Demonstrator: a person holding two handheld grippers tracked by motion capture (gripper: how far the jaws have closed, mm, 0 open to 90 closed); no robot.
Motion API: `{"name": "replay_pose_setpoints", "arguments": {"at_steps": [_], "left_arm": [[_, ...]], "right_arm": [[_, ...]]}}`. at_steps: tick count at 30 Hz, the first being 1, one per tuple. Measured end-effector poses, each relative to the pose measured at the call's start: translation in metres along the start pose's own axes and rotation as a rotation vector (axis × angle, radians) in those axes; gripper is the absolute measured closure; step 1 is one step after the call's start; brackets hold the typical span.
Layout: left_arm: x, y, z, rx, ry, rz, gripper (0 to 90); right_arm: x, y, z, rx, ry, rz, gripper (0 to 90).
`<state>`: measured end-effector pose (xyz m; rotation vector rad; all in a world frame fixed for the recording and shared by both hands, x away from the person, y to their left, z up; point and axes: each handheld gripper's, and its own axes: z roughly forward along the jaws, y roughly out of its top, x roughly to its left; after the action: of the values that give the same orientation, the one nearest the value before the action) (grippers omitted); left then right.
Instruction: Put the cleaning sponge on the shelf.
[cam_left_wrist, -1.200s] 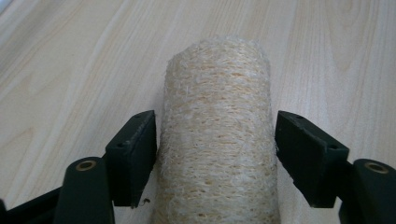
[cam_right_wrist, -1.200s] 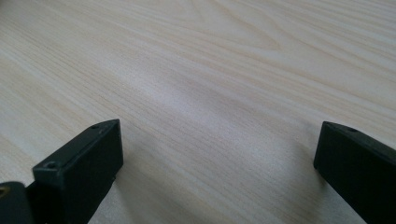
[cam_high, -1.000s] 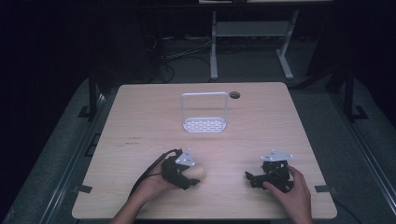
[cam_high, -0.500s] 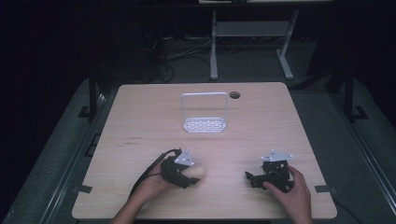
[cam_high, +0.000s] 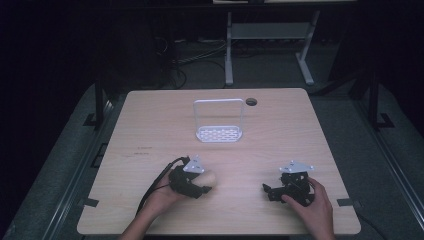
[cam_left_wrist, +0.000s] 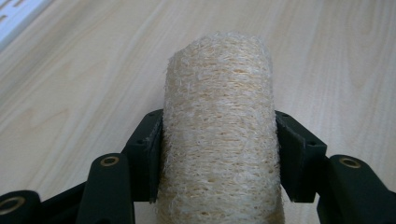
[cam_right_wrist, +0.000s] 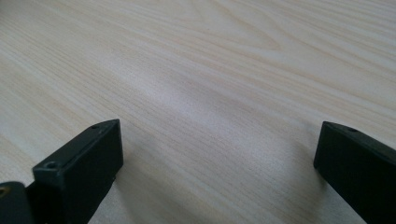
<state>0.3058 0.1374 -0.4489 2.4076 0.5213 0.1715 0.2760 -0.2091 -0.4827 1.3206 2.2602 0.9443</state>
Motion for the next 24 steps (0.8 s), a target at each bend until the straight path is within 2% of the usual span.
{"name": "replay_pose_setpoints", "arguments": {"at_steps": [10,16,24], "left_arm": [[0.012,0.004,-0.005,-0.015,0.049,-0.038,41.3],[0.019,0.007,-0.004,-0.027,0.048,-0.065,41.3],[0.025,0.010,-0.001,-0.024,0.064,-0.076,41.4]], "right_arm": [[0.000,0.000,0.000,0.000,0.000,0.000,1.0],[0.000,0.000,0.000,0.000,0.000,0.000,0.9],[0.000,0.000,0.000,0.000,0.000,0.000,0.9]]}}
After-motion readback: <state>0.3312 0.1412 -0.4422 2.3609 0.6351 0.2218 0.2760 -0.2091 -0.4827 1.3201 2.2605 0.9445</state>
